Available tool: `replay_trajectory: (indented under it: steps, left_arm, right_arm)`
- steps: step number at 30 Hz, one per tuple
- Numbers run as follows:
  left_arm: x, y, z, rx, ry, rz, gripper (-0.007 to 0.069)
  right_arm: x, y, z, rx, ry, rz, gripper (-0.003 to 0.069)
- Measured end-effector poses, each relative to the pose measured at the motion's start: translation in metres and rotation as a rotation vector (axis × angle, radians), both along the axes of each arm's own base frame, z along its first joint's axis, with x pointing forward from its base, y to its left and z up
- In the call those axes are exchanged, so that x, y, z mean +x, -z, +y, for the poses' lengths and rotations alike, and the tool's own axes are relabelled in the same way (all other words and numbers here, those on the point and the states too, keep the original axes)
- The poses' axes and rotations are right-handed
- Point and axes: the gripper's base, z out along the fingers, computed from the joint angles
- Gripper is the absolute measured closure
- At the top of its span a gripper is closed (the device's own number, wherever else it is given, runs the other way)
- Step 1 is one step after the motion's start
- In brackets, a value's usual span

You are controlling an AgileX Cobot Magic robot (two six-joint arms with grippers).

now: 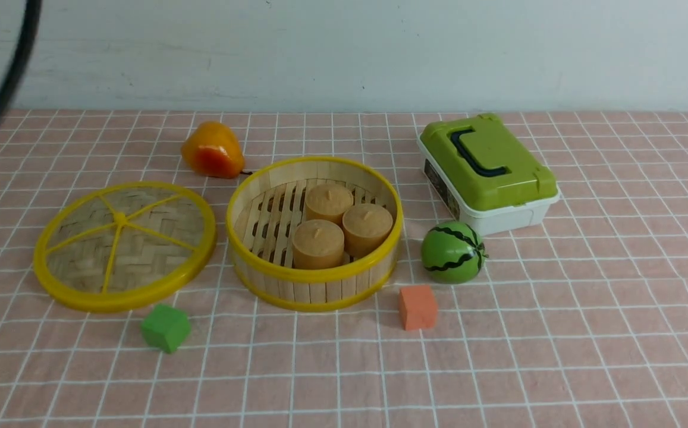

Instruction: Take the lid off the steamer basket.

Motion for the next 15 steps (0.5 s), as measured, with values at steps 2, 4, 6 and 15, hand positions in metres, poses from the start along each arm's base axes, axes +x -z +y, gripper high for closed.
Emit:
replay_trajectory:
  steps: [2,4,6,15]
  left_arm:
    - [-0.027,0.039,0.0,0.052,0.025,0.008,0.0637]
    - [-0.045,0.056,0.0,0.058,0.038,-0.012,0.0637]
    - [-0.076,0.09,-0.001,0.042,0.058,-0.072,0.0637]
    - [-0.144,0.161,-0.001,-0.025,0.066,-0.305,0.0637]
  right_arm:
    - [0.0,0.0,0.0,0.0,0.0,0.0,0.0418]
    - [0.0,0.0,0.0,0.0,0.0,0.0,0.0418]
    - [0.0,0.0,0.0,0.0,0.0,0.0,0.0418]
    - [0.0,0.0,0.0,0.0,0.0,-0.001,0.0418]
